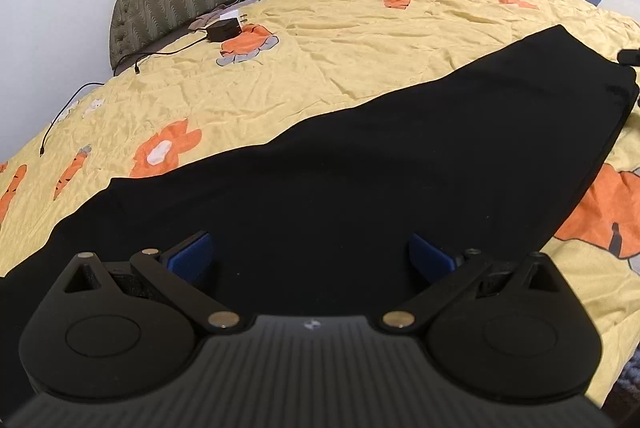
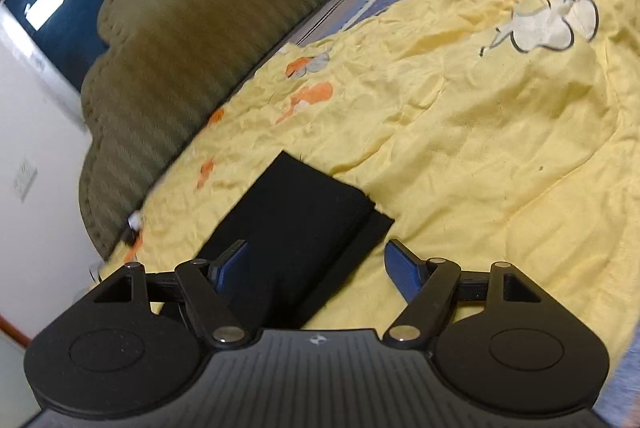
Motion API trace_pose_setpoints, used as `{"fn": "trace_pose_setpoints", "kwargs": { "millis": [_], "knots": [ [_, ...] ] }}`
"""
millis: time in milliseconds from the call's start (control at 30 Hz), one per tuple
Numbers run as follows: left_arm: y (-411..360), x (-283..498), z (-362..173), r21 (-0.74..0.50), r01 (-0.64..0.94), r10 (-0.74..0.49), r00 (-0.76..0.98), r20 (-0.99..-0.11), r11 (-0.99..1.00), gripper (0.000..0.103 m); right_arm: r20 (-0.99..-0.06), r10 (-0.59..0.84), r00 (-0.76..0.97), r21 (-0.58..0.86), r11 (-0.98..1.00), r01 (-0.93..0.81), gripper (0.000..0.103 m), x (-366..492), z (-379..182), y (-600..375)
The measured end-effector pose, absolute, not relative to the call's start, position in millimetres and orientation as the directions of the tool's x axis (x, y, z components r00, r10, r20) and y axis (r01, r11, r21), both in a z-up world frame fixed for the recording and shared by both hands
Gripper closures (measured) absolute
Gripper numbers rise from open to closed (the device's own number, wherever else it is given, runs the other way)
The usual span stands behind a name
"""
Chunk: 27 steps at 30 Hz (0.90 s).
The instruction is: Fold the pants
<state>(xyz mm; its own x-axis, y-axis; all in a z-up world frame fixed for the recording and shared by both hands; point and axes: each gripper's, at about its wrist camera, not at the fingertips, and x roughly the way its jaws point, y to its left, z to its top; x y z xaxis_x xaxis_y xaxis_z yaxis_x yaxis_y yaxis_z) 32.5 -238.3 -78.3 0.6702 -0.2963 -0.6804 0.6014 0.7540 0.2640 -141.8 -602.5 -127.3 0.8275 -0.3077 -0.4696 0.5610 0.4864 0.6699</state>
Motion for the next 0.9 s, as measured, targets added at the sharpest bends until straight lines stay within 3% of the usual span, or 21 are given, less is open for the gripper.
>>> {"fn": "trace_pose_setpoints", "kwargs": {
  "millis": [100,200,233,400,633,733,900],
  "knots": [
    [-239,32,-78,0.264,0.588,-0.290,0.680,-0.673,0.764,0.000,-0.435,-0.305,0.847,0.747,0.403,0.528,0.034,-143,-133,-612],
    [-241,32,-77,0.255,0.584,-0.289,0.677,-0.677,0.771,0.000,-0.444,-0.312,0.840,0.772,0.343,0.535,0.080,-143,-142,-617],
    [-242,32,-76,0.253,0.584,-0.291,0.677,-0.676,0.771,0.000,-0.451,-0.308,0.838,0.779,0.323,0.537,0.087,-143,-146,-619],
    [-244,34,-66,0.222,0.584,-0.318,0.678,-0.663,0.781,0.000,-0.430,-0.328,0.841,0.784,0.327,0.528,0.094,-145,-146,-616],
    [-266,45,-59,0.218,0.570,-0.309,0.683,-0.662,0.792,0.000,-0.400,-0.394,0.828,0.537,0.631,0.560,0.094,-122,-93,-575],
    [-272,53,-49,0.125,0.592,-0.361,0.631,-0.687,0.796,0.000,-0.390,-0.423,0.818,0.313,0.774,0.550,0.095,-108,-76,-543],
    [-307,81,-28,-0.172,0.638,-0.517,0.406,-0.753,0.751,0.000,-0.368,-0.458,0.809,0.058,0.857,0.511,0.095,-97,-71,-505]
  ]
}}
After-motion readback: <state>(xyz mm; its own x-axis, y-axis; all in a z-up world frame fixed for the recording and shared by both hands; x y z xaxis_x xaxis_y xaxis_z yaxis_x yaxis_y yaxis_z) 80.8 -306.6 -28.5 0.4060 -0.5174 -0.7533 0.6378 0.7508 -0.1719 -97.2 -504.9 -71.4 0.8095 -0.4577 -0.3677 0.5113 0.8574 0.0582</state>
